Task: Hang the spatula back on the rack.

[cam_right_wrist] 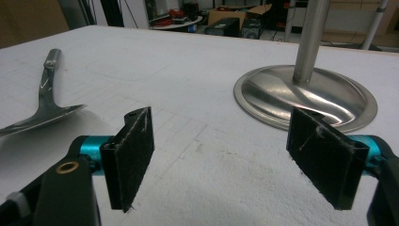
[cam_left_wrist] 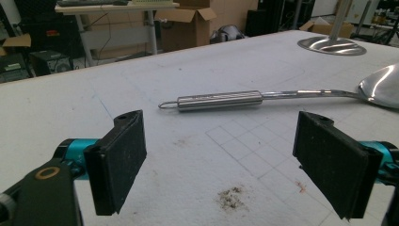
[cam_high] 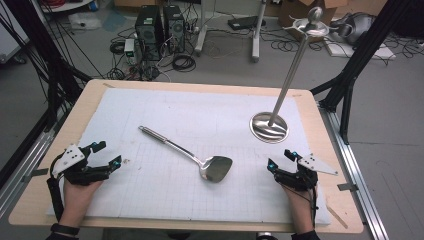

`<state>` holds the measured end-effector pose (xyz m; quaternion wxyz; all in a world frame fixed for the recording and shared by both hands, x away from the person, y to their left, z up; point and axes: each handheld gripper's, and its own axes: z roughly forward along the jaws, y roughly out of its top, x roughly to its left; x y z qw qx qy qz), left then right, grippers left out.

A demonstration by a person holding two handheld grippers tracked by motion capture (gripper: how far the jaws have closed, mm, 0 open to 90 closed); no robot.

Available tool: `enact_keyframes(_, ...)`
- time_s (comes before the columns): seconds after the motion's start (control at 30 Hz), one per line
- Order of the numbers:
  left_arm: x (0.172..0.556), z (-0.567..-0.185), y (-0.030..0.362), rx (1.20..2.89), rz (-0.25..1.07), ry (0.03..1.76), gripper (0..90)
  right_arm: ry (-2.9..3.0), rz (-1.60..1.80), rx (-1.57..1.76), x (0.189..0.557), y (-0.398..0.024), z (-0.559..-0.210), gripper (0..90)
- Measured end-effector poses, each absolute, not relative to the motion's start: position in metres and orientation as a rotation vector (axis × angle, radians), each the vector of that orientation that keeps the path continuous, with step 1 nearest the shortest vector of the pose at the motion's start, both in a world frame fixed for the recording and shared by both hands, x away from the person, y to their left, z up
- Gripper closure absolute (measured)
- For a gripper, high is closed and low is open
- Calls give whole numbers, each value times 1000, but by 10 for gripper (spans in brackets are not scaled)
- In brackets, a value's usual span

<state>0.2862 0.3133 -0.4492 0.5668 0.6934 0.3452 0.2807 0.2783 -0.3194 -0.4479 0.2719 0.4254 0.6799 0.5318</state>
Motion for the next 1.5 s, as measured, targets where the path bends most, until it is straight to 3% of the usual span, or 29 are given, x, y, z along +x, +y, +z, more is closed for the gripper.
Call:
enact_keyframes(0.3,287,-449,313,1631,659,811,184,1875,1483,1106,284,-312,-440,199)
enact_keyframes(0.8,287,-449,312,1640,662,811,190,2007,1531,971,311,-259,-397,170)
enact_keyframes(1.5,288,-449,310,1661,658,817,199,2313,1416,755,358,-133,-389,173)
